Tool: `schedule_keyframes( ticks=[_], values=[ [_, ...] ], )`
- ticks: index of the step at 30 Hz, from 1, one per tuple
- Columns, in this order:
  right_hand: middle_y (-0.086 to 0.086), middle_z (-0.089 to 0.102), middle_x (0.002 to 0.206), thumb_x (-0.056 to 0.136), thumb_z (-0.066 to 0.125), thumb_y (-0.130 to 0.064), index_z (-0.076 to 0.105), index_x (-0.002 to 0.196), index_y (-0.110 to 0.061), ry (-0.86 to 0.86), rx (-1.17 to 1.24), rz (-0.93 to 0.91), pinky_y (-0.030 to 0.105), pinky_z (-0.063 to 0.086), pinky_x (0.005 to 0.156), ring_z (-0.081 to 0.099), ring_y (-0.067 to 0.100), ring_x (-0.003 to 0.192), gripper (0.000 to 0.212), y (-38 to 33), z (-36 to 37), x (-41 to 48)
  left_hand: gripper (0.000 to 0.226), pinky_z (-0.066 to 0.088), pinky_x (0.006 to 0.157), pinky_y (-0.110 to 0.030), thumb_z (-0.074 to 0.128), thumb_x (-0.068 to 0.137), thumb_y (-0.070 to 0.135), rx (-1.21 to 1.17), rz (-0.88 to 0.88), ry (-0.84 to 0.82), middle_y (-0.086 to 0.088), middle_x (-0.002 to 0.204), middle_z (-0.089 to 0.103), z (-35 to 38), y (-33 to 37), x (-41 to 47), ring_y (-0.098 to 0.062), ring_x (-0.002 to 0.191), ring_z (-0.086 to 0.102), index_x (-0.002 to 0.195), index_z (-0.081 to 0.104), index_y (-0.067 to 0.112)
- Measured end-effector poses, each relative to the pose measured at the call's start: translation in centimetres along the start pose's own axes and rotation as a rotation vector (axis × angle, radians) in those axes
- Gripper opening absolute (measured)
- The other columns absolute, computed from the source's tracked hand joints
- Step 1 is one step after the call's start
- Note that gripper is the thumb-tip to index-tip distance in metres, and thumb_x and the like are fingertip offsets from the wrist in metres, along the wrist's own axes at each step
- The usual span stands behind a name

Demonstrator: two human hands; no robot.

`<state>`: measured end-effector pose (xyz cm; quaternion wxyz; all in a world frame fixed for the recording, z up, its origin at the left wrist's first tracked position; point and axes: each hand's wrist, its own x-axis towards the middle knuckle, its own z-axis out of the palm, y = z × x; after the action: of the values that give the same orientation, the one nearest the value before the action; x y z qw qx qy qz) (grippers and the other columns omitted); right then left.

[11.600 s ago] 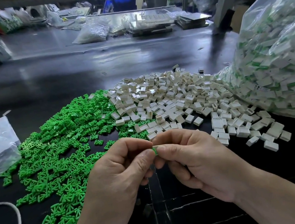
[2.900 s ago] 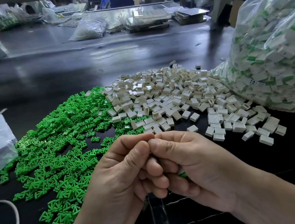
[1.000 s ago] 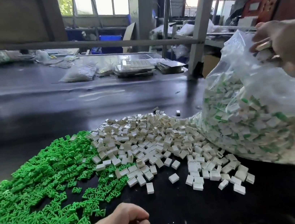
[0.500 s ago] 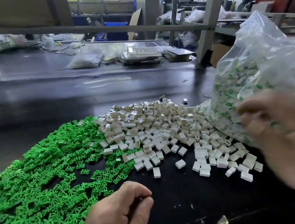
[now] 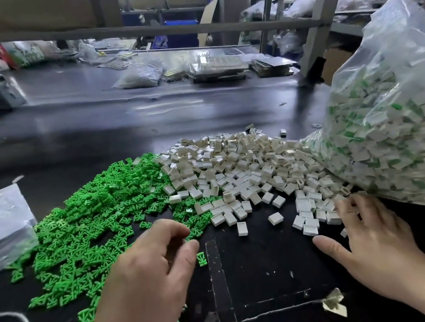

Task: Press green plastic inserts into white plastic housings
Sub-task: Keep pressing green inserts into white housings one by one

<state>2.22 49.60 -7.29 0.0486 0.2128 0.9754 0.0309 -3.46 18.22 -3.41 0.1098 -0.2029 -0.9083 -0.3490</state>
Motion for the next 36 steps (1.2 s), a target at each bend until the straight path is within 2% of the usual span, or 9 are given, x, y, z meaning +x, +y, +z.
schedule_keyframes(
  ticks=[4, 6, 10, 12, 14, 16, 23, 32, 36],
  values=[
    [-0.001, -0.005, 0.159, 0.071, -0.003, -0.086, 0.0, 0.156, -0.025, 0.006, 0.055, -0.067, 0.045, 0.004, 0.123, -0.011, 0.023, 0.15, 0.104, 0.2, 0.2, 0.5, 0.086, 0.025, 0.11, -0.033, 0.019, 0.069, 0.091, 0.357, -0.06, -0.159, 0.027, 0.146, 0.019, -2.3, -3.1, -1.4, 0.002, 0.132, 0.021, 0.143, 0.012, 0.05],
    [-0.003, -0.006, 0.159, 0.073, 0.001, -0.087, 0.001, 0.157, -0.024, 0.004, 0.091, -0.131, 0.044, 0.002, 0.124, -0.013, 0.021, 0.151, 0.106, -0.3, 0.4, 0.4, 0.116, 0.015, 0.115, -0.044, 0.014, 0.053, 0.104, 0.53, -0.122, -0.242, 0.013, 0.159, 0.005, -3.7, -5.0, -3.1, -0.009, 0.142, 0.01, 0.151, 0.005, 0.044],
    [-0.003, -0.025, 0.163, 0.068, -0.002, -0.093, -0.015, 0.156, -0.028, -0.046, 0.151, -0.244, 0.039, -0.013, 0.122, -0.033, 0.016, 0.147, 0.11, -2.9, 0.5, -0.5, 0.133, 0.03, 0.1, -0.065, 0.026, 0.046, 0.106, 0.654, -0.235, -0.362, -0.017, 0.151, 0.035, -5.8, -7.6, -6.1, -0.034, 0.135, 0.035, 0.147, 0.038, 0.022],
    [-0.007, -0.029, 0.161, 0.065, -0.001, -0.094, -0.017, 0.154, -0.033, -0.041, 0.191, -0.316, 0.035, -0.019, 0.118, -0.04, 0.013, 0.142, 0.11, -4.5, 0.5, -0.9, 0.146, 0.011, 0.114, -0.057, 0.012, 0.031, 0.11, 0.631, -0.374, -0.471, -0.005, 0.16, -0.003, -5.8, -7.9, -6.2, -0.021, 0.144, 0.003, 0.153, 0.004, 0.031],
    [-0.014, -0.031, 0.157, 0.063, -0.002, -0.096, -0.019, 0.15, -0.038, -0.024, 0.237, -0.38, 0.03, -0.023, 0.112, -0.046, 0.008, 0.138, 0.107, -6.0, 0.5, -1.3, 0.136, -0.01, 0.118, -0.045, -0.007, 0.026, 0.107, 0.617, -0.418, -0.45, 0.002, 0.147, -0.041, -5.1, -8.2, -6.2, -0.013, 0.138, -0.03, 0.135, -0.039, 0.032],
    [-0.015, -0.027, 0.157, 0.062, -0.003, -0.097, -0.014, 0.15, -0.039, 0.007, 0.247, -0.403, 0.033, -0.019, 0.114, -0.039, 0.008, 0.141, 0.106, -6.9, 0.3, -1.1, 0.122, -0.018, 0.116, -0.042, -0.015, 0.033, 0.103, 0.657, -0.385, -0.476, 0.0, 0.142, -0.051, -4.2, -8.0, -5.3, -0.015, 0.135, -0.04, 0.124, -0.051, 0.029],
    [0.001, -0.004, 0.163, 0.064, -0.007, -0.092, 0.003, 0.155, -0.029, 0.093, 0.15, -0.178, 0.048, -0.001, 0.123, -0.013, 0.022, 0.151, 0.111, -6.2, 0.0, 1.3, 0.108, -0.031, 0.104, -0.036, -0.013, 0.057, 0.094, 0.557, -0.232, -0.5, 0.001, 0.14, -0.054, -0.6, -5.7, -2.3, -0.017, 0.128, -0.05, 0.138, -0.042, 0.029],
    [-0.008, -0.014, 0.165, 0.069, -0.008, -0.092, -0.004, 0.158, -0.035, 0.028, 0.248, -0.341, 0.039, -0.016, 0.119, -0.023, 0.013, 0.149, 0.105, -9.6, -0.1, -0.3, 0.095, -0.033, 0.1, -0.021, 0.005, 0.073, 0.092, 0.429, -0.029, -0.378, 0.016, 0.147, -0.044, 1.0, -3.2, -0.9, 0.0, 0.129, -0.046, 0.138, -0.04, 0.039],
    [-0.01, -0.028, 0.16, 0.059, -0.016, -0.097, -0.016, 0.154, -0.037, -0.02, 0.161, -0.362, 0.039, -0.023, 0.115, -0.036, 0.013, 0.144, 0.112, -8.2, -0.1, -1.6, 0.098, -0.029, 0.107, -0.032, -0.011, 0.062, 0.095, 0.563, -0.233, -0.306, 0.006, 0.148, -0.044, -1.5, -5.1, -2.4, -0.01, 0.132, -0.045, 0.129, -0.047, 0.033]
  ],
)
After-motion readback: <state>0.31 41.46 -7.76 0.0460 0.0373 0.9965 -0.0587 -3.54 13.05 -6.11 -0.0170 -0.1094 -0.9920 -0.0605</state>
